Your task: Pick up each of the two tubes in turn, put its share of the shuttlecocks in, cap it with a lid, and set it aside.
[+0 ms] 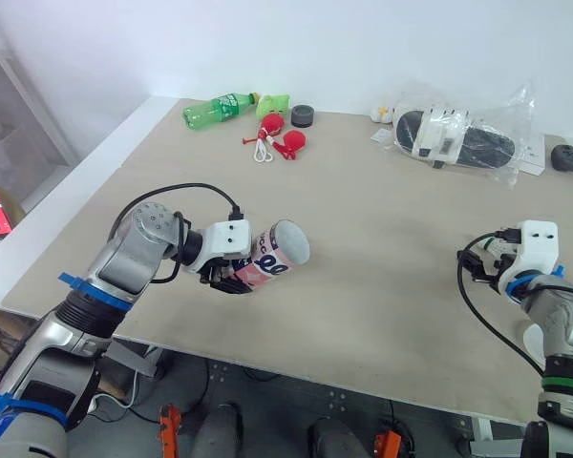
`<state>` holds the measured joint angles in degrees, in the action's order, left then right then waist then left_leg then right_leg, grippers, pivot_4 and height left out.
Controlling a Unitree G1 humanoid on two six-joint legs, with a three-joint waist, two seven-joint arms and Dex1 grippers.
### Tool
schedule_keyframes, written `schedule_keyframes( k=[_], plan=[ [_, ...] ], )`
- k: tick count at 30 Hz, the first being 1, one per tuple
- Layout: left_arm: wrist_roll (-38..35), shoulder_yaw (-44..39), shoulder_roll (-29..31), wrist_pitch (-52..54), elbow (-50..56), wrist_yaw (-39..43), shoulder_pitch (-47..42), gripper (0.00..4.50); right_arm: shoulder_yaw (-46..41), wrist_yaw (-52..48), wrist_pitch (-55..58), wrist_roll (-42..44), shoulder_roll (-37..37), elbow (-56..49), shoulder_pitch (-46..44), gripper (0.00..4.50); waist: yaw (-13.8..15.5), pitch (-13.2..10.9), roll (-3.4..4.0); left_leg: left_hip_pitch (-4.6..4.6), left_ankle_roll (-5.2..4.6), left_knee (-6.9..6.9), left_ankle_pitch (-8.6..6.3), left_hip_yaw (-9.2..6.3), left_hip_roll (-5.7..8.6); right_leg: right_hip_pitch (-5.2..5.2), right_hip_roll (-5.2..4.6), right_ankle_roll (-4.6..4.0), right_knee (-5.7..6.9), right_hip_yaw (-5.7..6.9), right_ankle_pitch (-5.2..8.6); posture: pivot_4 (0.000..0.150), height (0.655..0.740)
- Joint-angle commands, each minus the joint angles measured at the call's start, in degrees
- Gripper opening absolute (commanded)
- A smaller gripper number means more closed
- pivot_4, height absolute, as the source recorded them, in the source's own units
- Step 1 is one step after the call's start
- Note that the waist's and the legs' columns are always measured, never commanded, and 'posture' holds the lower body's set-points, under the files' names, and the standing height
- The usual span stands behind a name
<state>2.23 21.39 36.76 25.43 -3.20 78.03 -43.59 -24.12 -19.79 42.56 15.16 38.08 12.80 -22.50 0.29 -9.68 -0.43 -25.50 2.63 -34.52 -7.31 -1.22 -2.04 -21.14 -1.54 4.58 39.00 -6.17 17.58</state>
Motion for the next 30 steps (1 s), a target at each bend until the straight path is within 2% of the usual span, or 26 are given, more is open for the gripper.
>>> schedule_keyframes(
  k=[1,7,8,10,11,13,14,16,17,18,21,25,28,30],
  plan=[
    [0.0,3.1,-0.9,0.6,0.2,0.7,1.7,3.04,0.7,0.6,-2.7,-0.6,0.2,0.5,-2.4,4.45,0.0,0.0,0.00,0.00,0.00,0.00,0.00,0.00,0.00,0.00,0.00,0.00,0.00,0.00,0.00,0.150,0.7400],
    [-0.1,3.0,-0.7,0.9,0.5,0.6,1.8,3.04,1.7,1.1,-5.3,-1.4,0.3,3.7,-3.7,4.45,0.0,0.0,0.00,-0.01,0.00,0.00,0.00,0.00,0.01,0.00,0.00,0.00,0.00,-0.01,0.00,0.150,0.7400],
    [-0.1,3.0,-0.7,0.9,0.6,0.6,1.9,3.04,1.9,1.2,-5.6,-1.5,0.2,4.0,-3.9,3.95,0.0,0.0,0.00,-0.01,0.00,0.01,0.00,-0.01,0.01,0.00,0.00,-0.01,0.00,-0.01,0.00,0.150,0.7400],
    [-0.1,3.0,-0.7,0.9,0.6,0.6,1.9,3.04,2.2,1.4,-6.2,-1.6,0.1,4.9,-4.3,3.27,0.0,0.0,0.00,-0.01,0.00,0.01,0.00,0.00,0.01,-0.01,0.00,-0.01,0.00,-0.01,0.01,0.150,0.7400],
    [-0.1,3.0,-0.7,0.9,0.6,0.6,1.9,3.04,2.3,1.4,-6.5,-1.6,0.1,5.1,-4.4,2.73,0.0,0.0,0.00,-0.01,0.00,0.01,0.00,0.00,0.01,-0.01,0.00,-0.01,0.00,-0.01,0.01,0.150,0.7400],
    [-0.1,3.0,-0.7,1.0,0.7,0.6,1.9,3.04,2.4,1.4,-6.8,-1.5,0.1,5.3,-4.5,2.01,0.0,0.0,0.00,-0.01,0.00,0.01,0.00,0.00,0.01,-0.01,0.00,-0.01,0.00,-0.01,0.01,0.150,0.7400],
    [-0.1,3.0,-0.7,1.1,0.7,0.6,1.9,3.04,2.5,1.3,-6.9,-1.5,0.1,5.3,-4.6,1.43,0.0,0.0,0.00,-0.01,0.00,0.01,0.00,0.00,0.01,-0.01,0.00,-0.01,0.00,-0.01,0.01,0.150,0.7400],
    [-0.1,3.0,-0.7,1.1,0.7,0.5,1.9,3.04,3.0,0.2,-7.3,-1.0,0.2,3.8,-3.9,0.99,0.0,0.0,0.00,-0.01,0.00,0.01,0.00,0.00,0.01,0.00,0.00,-0.01,0.00,-0.01,0.01,0.150,0.7400],
    [-0.1,3.0,-0.7,1.1,0.7,0.5,1.9,3.04,3.2,-0.7,-7.2,-0.6,0.3,2.4,-3.4,0.41,0.0,0.0,0.00,-0.01,0.00,0.01,0.00,0.00,0.01,0.00,0.00,-0.01,0.00,-0.01,0.01,0.150,0.7400],
    [-0.1,3.0,-0.7,1.0,0.6,0.5,1.9,3.04,3.5,-1.6,-7.1,-0.3,0.6,0.8,-2.7,0.08,0.0,0.0,0.00,-0.01,0.00,0.02,0.00,0.00,0.01,-0.01,0.00,-0.01,0.00,-0.01,0.01,0.150,0.7400],
    [-0.1,3.0,-0.7,1.1,0.5,0.6,1.9,3.04,4.9,-6.3,-7.4,1.0,2.3,-5.9,-0.6,0.08,0.0,0.0,0.00,-0.01,0.00,0.02,0.00,-0.01,0.01,0.00,0.01,-0.01,0.00,-0.01,0.01,0.150,0.7400],
    [-0.1,3.1,-0.6,1.0,0.3,0.7,1.8,3.04,7.9,-18.7,-9.1,6.3,6.1,-20.6,0.7,0.08,-0.1,0.0,0.04,-0.02,0.00,0.03,0.00,-0.01,0.01,-0.02,0.01,0.05,0.00,-0.02,0.04,0.150,0.7400],
    [0.0,3.2,-0.7,0.7,-0.4,0.8,1.5,3.04,11.4,-29.2,-5.9,14.4,10.7,-33.6,-2.8,0.08,-0.2,0.0,0.07,-0.02,0.00,0.04,-0.01,-0.03,-0.02,-0.03,0.03,0.06,0.00,-0.02,0.05,0.150,0.7400],
    [0.2,3.3,-0.8,0.3,-1.1,0.9,1.3,3.04,15.2,-34.2,-2.5,19.1,13.7,-39.5,-9.0,0.08,-0.2,0.0,0.09,0.00,0.01,0.04,-0.01,-0.04,-0.06,-0.03,0.05,0.04,0.00,0.02,0.05,0.150,0.7400]
  ],
)
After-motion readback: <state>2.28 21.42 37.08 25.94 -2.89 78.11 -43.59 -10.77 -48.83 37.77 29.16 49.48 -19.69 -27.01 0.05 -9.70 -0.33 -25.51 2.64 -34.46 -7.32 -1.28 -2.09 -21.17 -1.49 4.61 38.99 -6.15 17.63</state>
